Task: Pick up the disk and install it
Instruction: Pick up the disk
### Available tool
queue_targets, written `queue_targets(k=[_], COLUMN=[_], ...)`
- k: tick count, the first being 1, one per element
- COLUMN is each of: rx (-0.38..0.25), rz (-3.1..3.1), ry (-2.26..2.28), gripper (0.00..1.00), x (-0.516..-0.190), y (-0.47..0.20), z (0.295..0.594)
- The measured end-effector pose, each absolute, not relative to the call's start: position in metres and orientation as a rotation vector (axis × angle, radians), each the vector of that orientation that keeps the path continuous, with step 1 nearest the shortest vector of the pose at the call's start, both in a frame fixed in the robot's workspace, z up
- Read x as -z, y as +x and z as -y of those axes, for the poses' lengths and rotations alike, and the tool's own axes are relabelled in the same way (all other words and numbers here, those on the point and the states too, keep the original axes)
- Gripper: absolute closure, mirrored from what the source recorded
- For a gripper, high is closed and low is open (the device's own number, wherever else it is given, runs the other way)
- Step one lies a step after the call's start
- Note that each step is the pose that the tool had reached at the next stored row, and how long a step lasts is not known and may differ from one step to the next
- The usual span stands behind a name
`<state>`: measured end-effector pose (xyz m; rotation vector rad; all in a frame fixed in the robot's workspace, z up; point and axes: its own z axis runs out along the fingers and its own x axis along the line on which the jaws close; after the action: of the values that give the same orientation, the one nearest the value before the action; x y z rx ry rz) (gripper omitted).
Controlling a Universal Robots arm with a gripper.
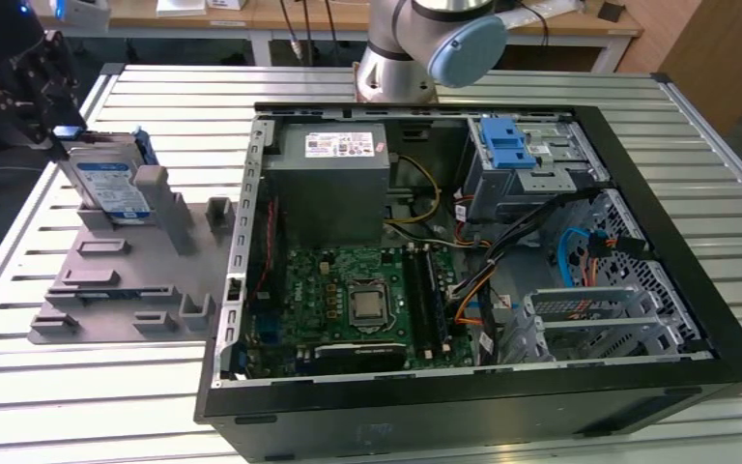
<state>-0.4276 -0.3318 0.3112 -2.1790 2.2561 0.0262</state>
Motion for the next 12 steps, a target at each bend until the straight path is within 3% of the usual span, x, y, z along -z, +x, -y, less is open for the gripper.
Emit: queue_targets(k=[12], rx=[-0.026], rz=[-2.256], ry=[-2.18], gripper=[0.41], x=[-0.297], y=[-0.428], z=[0.332])
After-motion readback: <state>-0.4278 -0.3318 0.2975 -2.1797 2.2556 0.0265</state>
